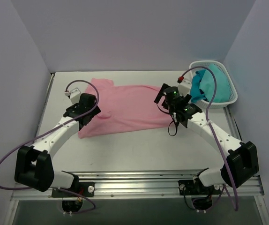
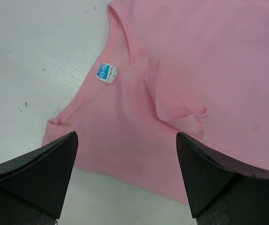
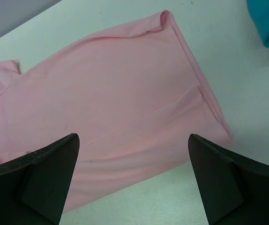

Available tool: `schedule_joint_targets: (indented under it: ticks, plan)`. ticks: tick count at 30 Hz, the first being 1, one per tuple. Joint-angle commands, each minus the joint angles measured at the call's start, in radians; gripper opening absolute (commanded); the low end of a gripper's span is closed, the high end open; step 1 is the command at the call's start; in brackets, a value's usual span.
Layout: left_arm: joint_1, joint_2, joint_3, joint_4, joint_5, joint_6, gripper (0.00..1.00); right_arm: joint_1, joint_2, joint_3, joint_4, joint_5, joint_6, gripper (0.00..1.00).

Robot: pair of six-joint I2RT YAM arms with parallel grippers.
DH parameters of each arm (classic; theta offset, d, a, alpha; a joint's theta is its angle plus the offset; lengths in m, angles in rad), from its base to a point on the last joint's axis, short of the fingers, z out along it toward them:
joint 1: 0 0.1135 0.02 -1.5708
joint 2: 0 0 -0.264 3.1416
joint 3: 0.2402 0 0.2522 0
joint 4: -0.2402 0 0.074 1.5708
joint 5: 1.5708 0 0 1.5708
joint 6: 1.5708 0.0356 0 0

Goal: Fold and stack the t-shirts
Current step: Fold the flattened tshirt in 1/3 of the way, then grap the side of the flattened tshirt furthest away from the robot with both arms

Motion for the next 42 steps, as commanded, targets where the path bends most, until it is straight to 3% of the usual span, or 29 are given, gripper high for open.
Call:
schedule_joint_targets:
  ticks: [1,6,10,17,20,26,32,37,42]
  plan:
    - [0.057,0.126,0.185,0.153,0.049,0.137,0.94,-0.033,0.1,0.092,0.053,-0.012,-0.027,0.97]
    - [0.186,0.417,0.446,0.217,0.247,0.23,0.94,-0.089,0.33,0.287,0.039,-0.113,-0.098,0.97]
    - [0.282,0.65,0.673,0.265,0.428,0.303,0.94,-0.118,0.398,0.379,0.047,-0.158,-0.119,0.97]
    - [0.345,1.144,1.213,0.124,0.584,0.389,0.94,-0.132,0.405,0.317,0.128,-0.224,-0.153,0.97]
    - [0.361,1.284,1.397,0.119,0.709,0.342,0.94,-0.132,0.392,0.251,0.176,-0.257,-0.146,0.97]
    - [0.391,1.503,1.809,-0.037,0.718,0.319,0.94,-0.127,0.386,0.228,0.185,-0.265,-0.146,0.97]
    - [0.391,1.467,1.677,0.096,0.781,0.253,0.96,-0.138,0.41,0.243,0.144,-0.117,-0.132,0.97]
    - [0.387,1.517,1.696,0.086,0.821,0.207,1.0,-0.165,0.455,0.278,0.109,-0.121,-0.115,0.97]
    - [0.378,1.54,1.69,0.089,0.841,0.188,0.88,-0.172,0.433,0.258,0.119,-0.113,-0.115,0.97]
